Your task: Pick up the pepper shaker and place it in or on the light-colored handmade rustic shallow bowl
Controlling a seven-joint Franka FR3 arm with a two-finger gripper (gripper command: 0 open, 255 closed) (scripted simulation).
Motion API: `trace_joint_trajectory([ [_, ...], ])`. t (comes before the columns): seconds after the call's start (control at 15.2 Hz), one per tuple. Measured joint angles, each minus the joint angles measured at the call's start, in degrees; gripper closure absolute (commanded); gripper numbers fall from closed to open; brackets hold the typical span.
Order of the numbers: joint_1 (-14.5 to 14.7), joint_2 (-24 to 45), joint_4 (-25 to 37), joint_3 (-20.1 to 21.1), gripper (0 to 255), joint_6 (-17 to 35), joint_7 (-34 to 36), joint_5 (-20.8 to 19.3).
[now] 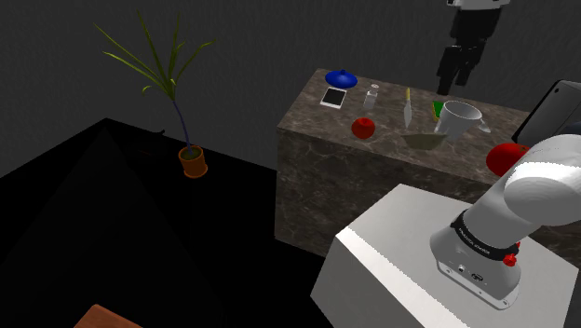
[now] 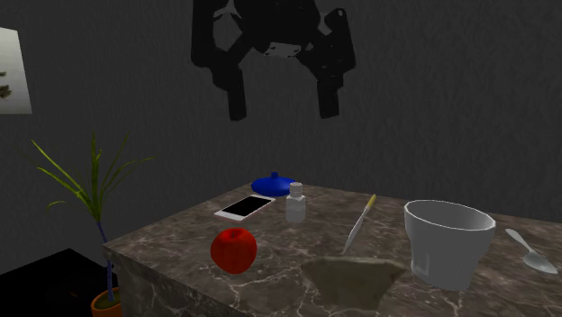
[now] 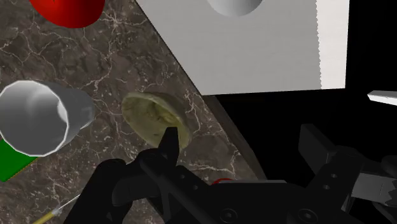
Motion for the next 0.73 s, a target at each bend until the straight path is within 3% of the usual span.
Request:
trace_joint_trajectory([
  [0.2,-0.2,2.2,0.6,-1.0,0,1.7,-1.1,-0.8],
  [0.73,-0.8,16.9,4.9,-6.9,0,13.5,-7.6,-3.6],
])
